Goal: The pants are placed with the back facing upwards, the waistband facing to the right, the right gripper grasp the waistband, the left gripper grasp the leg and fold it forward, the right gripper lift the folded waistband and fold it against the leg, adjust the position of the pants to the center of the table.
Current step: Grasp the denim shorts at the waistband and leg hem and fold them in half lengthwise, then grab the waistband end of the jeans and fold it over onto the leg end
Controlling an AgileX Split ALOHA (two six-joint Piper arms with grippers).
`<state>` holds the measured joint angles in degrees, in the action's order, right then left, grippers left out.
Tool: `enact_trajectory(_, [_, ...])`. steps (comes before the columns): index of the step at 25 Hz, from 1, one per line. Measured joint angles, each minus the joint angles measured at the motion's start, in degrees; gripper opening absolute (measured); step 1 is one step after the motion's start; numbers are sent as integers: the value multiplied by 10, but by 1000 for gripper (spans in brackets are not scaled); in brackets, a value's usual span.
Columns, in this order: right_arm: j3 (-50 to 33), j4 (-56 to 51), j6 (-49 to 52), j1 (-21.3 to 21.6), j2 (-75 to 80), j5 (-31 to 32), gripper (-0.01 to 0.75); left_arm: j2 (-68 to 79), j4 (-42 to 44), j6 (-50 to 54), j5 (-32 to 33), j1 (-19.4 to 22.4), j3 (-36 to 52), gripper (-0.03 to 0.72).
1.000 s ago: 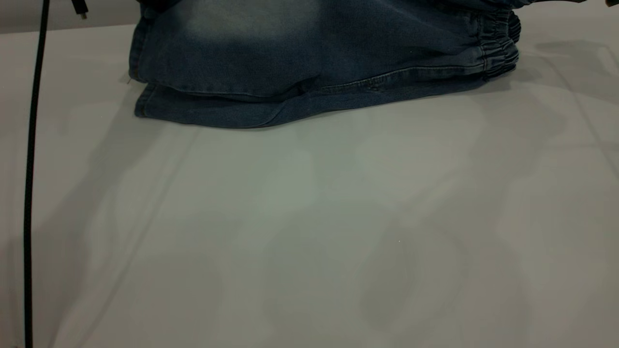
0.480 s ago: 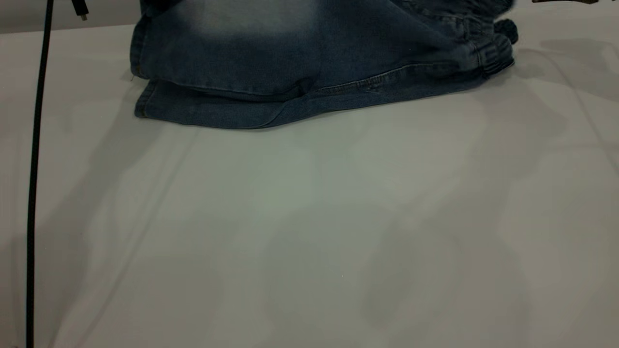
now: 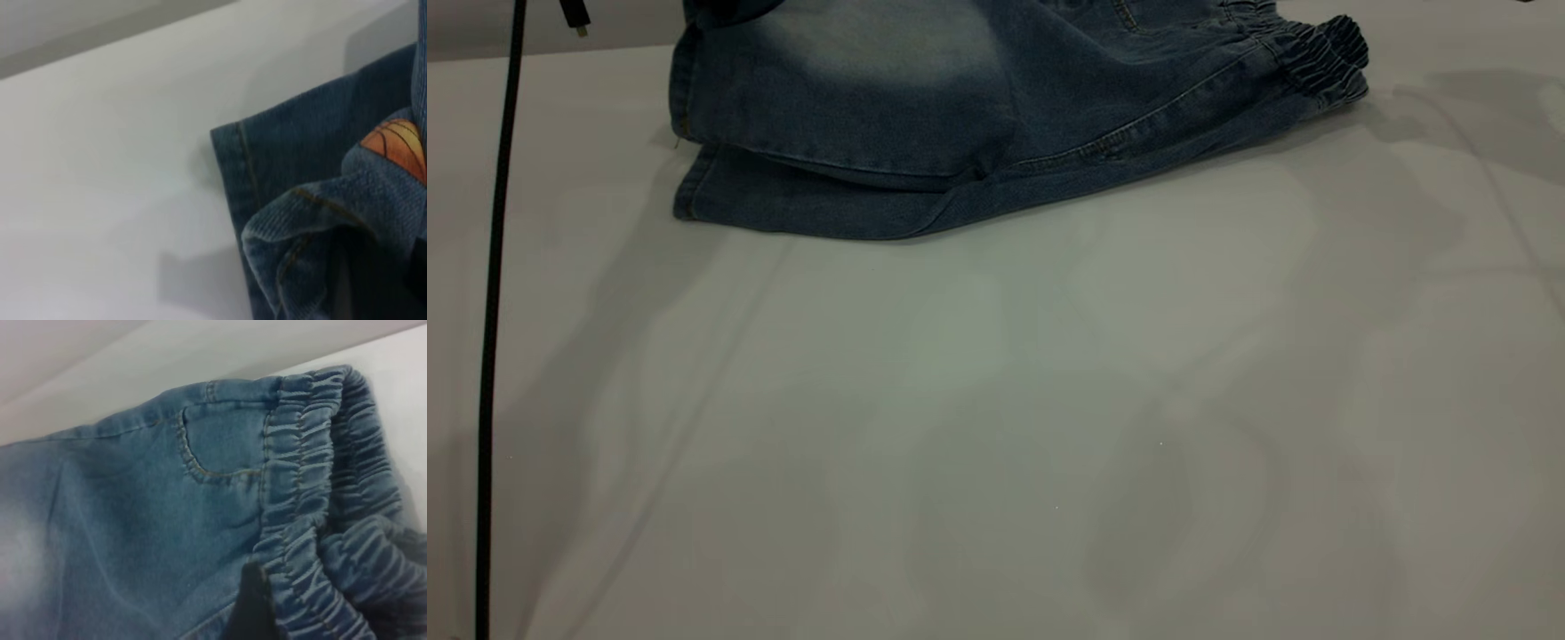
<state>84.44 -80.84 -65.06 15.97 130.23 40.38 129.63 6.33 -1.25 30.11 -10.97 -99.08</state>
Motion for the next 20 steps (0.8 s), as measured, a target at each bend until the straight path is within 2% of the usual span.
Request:
enact_trajectory(5, [0,1,0,0,0,4,532,-1,0,0,0,-1,0,92])
enact_trajectory(7, [0,1,5,0,0,14,532,-1,-1,0,0,-1,0,125])
enact_trajectory(9, [0,1,14,0,0,22,532,-1,-2,0,0,-1,0,190])
enact_trajectory(15, [0,1,45,0,0,43,533,-1,-4,0,1,-1,0,454])
enact_trajectory(17, [0,1,62,1,0,55,534,-1,-4,0,-1,-1,0,498])
enact_trajectory(20, [0,5,94,7,0,84,535,-7,-4,0,1,-1,0,519])
